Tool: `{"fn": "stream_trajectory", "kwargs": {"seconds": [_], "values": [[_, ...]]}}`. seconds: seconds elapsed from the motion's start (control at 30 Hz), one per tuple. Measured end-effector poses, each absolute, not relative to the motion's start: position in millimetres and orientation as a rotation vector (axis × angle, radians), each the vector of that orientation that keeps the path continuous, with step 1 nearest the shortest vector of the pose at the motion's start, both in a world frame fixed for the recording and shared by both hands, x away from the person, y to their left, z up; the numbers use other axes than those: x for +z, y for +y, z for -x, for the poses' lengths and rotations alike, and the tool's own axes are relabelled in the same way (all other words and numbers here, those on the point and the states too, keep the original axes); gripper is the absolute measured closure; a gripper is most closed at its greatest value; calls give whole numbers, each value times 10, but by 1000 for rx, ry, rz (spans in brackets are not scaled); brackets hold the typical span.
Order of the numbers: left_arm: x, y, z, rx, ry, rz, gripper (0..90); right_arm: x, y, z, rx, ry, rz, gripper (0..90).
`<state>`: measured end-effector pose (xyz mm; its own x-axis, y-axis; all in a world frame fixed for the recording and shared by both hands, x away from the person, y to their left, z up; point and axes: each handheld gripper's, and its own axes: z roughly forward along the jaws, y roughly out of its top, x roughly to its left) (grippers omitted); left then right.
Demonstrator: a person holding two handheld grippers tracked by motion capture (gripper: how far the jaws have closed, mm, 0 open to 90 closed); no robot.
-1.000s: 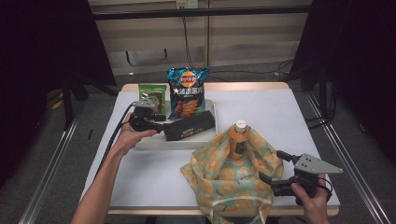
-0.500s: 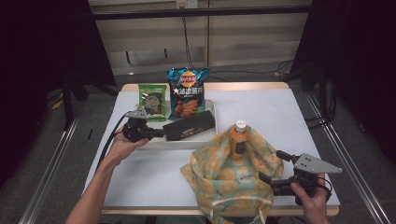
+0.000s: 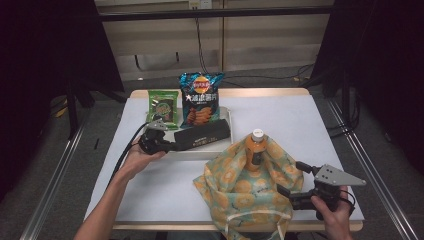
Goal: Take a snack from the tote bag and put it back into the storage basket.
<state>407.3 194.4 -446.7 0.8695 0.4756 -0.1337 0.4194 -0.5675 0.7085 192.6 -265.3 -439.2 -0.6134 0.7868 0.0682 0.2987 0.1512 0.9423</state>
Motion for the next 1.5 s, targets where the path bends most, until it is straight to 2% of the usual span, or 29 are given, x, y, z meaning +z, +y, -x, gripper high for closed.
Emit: {"fn": "stream_trajectory", "kwargs": {"seconds": [1.1,1.5], "values": [[-4550,1932,-4219,163,744,-2219,900,-4397,-2646,-1921,1467,1994,-1036,14],[-4582,1942,-4256,152,762,-2221,892,-4403,-2641,-1928,1469,1996,-1038,15]]}}
